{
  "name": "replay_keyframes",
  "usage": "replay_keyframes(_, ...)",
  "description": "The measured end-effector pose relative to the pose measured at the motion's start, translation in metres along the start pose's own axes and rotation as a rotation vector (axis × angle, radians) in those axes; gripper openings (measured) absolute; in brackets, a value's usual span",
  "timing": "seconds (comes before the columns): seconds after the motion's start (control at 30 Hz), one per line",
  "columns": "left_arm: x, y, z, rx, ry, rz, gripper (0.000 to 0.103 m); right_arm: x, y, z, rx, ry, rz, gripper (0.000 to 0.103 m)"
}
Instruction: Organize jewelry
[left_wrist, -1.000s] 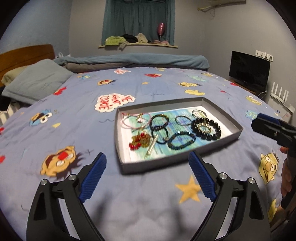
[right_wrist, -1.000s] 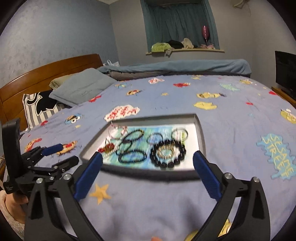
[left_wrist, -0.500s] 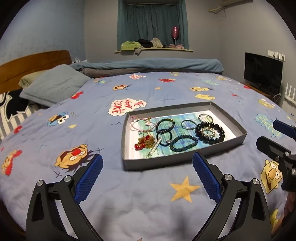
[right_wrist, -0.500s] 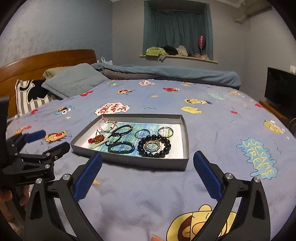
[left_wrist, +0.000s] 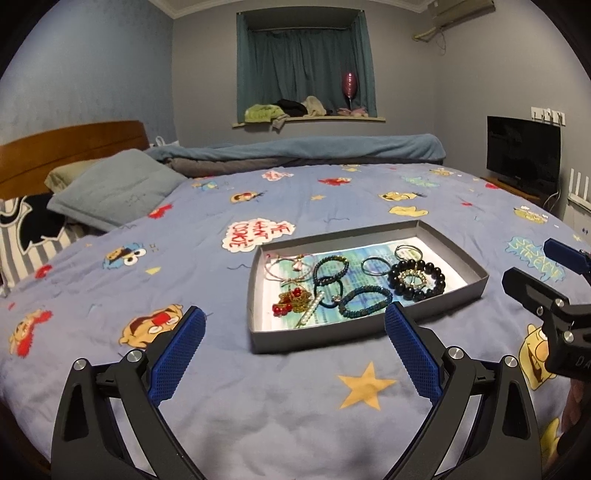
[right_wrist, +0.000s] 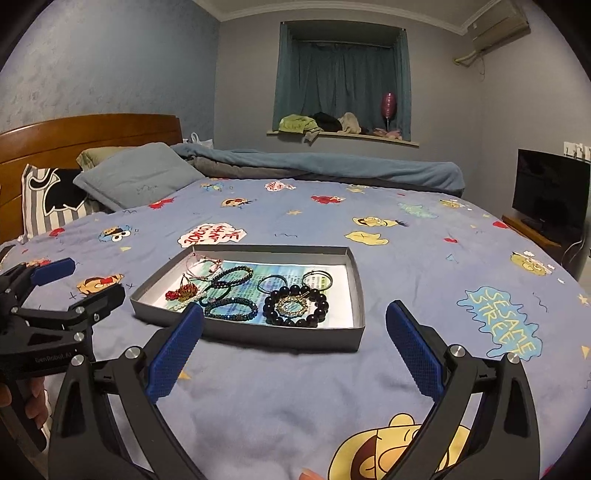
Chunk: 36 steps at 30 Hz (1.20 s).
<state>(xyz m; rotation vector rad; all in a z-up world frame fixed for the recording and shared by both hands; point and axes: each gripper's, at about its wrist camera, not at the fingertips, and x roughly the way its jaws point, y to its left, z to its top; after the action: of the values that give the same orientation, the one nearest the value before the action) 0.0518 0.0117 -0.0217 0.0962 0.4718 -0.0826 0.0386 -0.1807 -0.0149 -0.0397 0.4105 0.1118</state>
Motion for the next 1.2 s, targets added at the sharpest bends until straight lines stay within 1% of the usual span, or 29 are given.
replay_keyframes(0.1,-0.0008,0.0002,-0.0016,0.002,-0.01,-0.002,0.097,-0.0004,-0.0008,0.0006,0.004,-0.006,-0.003,0.097)
replay_keyframes(0.37,0.0017,0.0003,-0.0031,0.005,0.011,-0.016,0.097,-0.0002,0.0029,-0.0001,-0.002,-0.004,0.0,0.097)
replay_keyframes(1.2,0.0018,-0.002,-0.0062,0.01,0.019,-0.026,0.097,0.0029,0.0051,0.0001,-0.005,0.003,0.001,0.097)
